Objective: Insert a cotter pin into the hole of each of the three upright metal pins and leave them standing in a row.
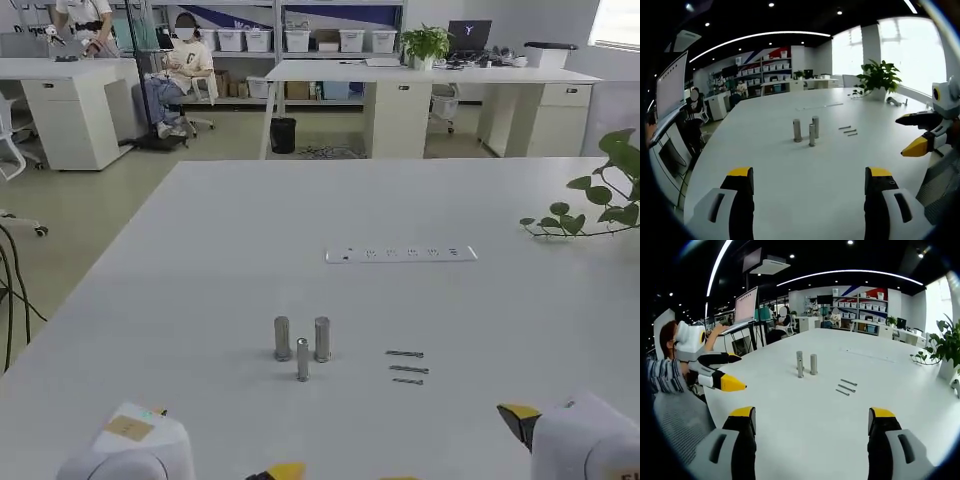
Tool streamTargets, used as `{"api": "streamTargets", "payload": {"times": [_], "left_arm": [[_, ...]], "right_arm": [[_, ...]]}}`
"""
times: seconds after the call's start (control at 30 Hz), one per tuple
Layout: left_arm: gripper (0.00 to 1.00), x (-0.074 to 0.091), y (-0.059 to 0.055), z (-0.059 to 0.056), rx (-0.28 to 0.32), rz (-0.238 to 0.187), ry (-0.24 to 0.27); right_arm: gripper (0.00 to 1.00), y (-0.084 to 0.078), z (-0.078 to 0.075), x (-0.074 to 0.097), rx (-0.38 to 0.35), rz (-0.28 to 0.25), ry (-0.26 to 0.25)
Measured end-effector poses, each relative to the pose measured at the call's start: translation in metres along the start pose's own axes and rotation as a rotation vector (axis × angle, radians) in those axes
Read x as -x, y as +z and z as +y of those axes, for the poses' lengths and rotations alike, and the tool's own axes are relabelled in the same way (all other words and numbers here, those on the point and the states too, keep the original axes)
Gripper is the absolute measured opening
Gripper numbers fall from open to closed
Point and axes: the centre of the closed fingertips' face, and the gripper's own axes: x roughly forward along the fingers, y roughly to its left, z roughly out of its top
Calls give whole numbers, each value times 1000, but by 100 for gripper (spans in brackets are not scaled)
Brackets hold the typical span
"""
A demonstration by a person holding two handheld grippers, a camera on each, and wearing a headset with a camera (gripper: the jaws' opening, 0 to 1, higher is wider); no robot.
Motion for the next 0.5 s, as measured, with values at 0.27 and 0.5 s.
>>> {"api": "streamTargets", "payload": {"times": [0.27, 0.5], "left_arm": [[89, 0, 0, 0, -3, 1, -2], [86, -7, 4, -3, -24, 1, -22]], "right_arm": [[91, 1, 0, 1, -2, -5, 0], [89, 4, -2, 3, -28, -14, 2]]}}
